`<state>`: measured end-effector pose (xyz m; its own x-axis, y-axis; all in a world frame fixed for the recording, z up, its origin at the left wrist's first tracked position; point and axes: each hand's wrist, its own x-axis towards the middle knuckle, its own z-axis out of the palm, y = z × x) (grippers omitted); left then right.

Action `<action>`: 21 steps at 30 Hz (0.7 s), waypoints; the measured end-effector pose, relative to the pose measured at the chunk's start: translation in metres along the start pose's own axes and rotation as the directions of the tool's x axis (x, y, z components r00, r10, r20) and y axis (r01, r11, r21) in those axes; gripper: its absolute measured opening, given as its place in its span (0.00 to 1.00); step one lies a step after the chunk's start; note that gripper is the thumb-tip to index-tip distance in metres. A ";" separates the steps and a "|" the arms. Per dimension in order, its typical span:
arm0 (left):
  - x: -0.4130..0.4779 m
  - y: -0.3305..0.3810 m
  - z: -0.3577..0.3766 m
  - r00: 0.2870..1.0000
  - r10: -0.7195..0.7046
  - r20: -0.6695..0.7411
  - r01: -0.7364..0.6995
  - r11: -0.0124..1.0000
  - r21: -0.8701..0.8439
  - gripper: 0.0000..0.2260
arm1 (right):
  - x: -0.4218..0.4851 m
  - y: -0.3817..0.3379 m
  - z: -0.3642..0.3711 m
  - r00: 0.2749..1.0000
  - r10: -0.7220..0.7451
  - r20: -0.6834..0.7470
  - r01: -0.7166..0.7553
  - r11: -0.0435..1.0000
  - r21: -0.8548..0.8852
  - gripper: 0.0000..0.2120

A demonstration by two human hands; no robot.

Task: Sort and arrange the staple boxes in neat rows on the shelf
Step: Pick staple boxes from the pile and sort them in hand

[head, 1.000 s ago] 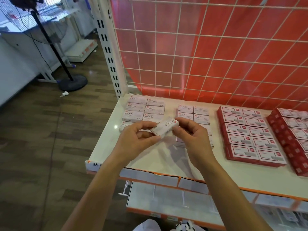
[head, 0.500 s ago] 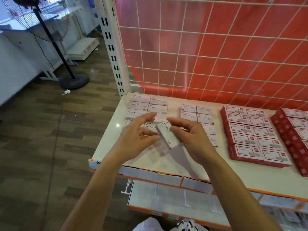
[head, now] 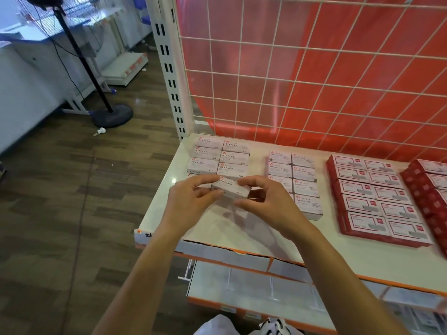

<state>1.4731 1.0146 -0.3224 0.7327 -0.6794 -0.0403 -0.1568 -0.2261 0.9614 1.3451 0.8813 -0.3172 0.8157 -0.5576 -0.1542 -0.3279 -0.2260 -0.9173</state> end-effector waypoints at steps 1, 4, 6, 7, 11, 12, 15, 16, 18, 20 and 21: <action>0.000 -0.003 0.002 1.000 0.010 -0.024 -0.009 0.999 0.035 0.15 | 0.002 0.001 0.003 0.999 -0.009 -0.038 0.004 0.994 -0.112 0.17; 0.000 -0.009 0.011 0.993 0.075 -0.094 -0.055 0.979 0.196 0.15 | 0.007 0.005 0.010 0.988 -0.057 -0.143 0.015 0.960 -0.280 0.14; 0.001 -0.012 0.016 0.984 0.128 -0.120 -0.089 0.953 0.290 0.16 | 0.009 0.006 0.014 0.981 -0.079 -0.175 0.021 0.950 -0.310 0.13; 0.001 -0.012 0.017 0.981 0.147 -0.128 -0.099 0.942 0.322 0.16 | 0.011 0.007 0.015 0.978 -0.088 -0.187 0.022 0.944 -0.329 0.12; 0.004 -0.017 0.020 0.972 0.183 -0.148 -0.115 0.918 0.379 0.16 | 0.017 0.008 0.022 0.970 -0.130 -0.206 0.034 0.910 -0.414 0.11; 0.004 -0.017 0.020 0.971 0.191 -0.146 -0.121 0.913 0.390 0.16 | 0.018 0.008 0.023 0.969 -0.124 -0.214 0.024 0.909 -0.416 0.12; 0.005 -0.018 0.020 0.968 0.207 -0.140 -0.131 0.897 0.422 0.15 | 0.019 0.009 0.025 0.960 -0.107 -0.257 -0.009 0.911 -0.412 0.11; 0.005 -0.017 0.020 0.968 0.208 -0.142 -0.130 0.896 0.424 0.15 | 0.019 0.009 0.025 0.959 -0.101 -0.263 -0.019 0.909 -0.416 0.10; 0.005 -0.018 0.021 0.966 0.212 -0.146 -0.131 0.894 0.429 0.16 | 0.019 0.008 0.026 0.960 -0.088 -0.265 -0.033 0.906 -0.423 0.09; 0.006 -0.021 0.021 0.964 0.219 -0.150 -0.130 0.883 0.450 0.17 | 0.020 0.007 0.026 0.962 -0.085 -0.260 -0.041 0.895 -0.445 0.09; 0.008 -0.022 0.021 0.962 0.224 -0.153 -0.131 0.879 0.459 0.17 | 0.020 0.006 0.026 0.962 -0.089 -0.257 -0.041 0.887 -0.460 0.09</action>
<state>1.4678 0.9995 -0.3493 0.7717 -0.5974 0.2181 -0.5379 -0.4301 0.7250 1.3718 0.8897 -0.3357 0.6915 -0.7219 0.0272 -0.5437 -0.5449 -0.6384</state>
